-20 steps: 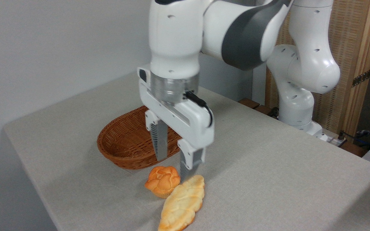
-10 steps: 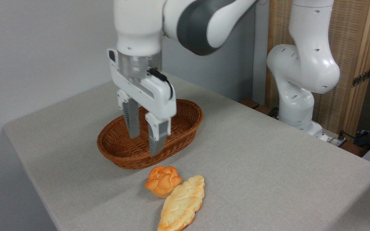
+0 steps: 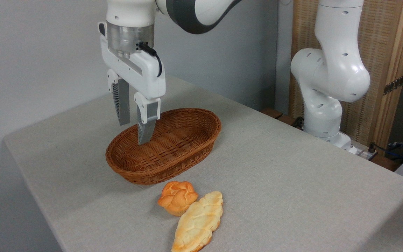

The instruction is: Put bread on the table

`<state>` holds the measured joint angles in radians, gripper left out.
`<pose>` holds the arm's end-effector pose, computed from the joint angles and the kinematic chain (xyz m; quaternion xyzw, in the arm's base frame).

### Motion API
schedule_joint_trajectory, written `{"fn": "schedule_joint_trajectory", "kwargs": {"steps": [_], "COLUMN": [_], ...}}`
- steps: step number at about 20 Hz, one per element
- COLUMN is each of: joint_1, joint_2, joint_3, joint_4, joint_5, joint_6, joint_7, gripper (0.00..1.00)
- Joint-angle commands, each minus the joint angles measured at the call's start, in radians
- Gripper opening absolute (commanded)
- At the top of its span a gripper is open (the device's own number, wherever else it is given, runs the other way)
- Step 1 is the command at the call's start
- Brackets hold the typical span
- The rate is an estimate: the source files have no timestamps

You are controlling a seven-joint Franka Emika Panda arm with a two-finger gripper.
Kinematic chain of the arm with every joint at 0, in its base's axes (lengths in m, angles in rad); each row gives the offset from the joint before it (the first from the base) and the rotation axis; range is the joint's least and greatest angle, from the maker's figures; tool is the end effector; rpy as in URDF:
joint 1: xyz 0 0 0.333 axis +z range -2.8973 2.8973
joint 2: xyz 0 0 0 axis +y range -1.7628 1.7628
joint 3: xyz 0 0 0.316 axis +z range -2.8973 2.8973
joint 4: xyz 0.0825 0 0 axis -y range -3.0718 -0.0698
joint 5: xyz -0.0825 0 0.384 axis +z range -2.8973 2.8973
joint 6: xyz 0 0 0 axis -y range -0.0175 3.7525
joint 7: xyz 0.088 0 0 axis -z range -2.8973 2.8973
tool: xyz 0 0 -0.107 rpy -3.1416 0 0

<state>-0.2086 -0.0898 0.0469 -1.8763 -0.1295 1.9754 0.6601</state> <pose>0.5448 -0.0963 0.5655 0.9186 -0.3786 0.1068 0.0386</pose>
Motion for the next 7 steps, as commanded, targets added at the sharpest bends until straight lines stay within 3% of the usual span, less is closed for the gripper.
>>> {"fn": "schedule_joint_trajectory", "kwargs": {"steps": [1,7], "joint_1": [0.006,0.014], "joint_2": [-0.001,0.001], "joint_3": [0.007,0.011], "joint_4": [0.066,0.074], "joint_5": [0.002,0.048], "joint_6": [-0.098,-0.142], "joint_7": [-0.022,-0.026], "gripper": [1.00,1.00]}}
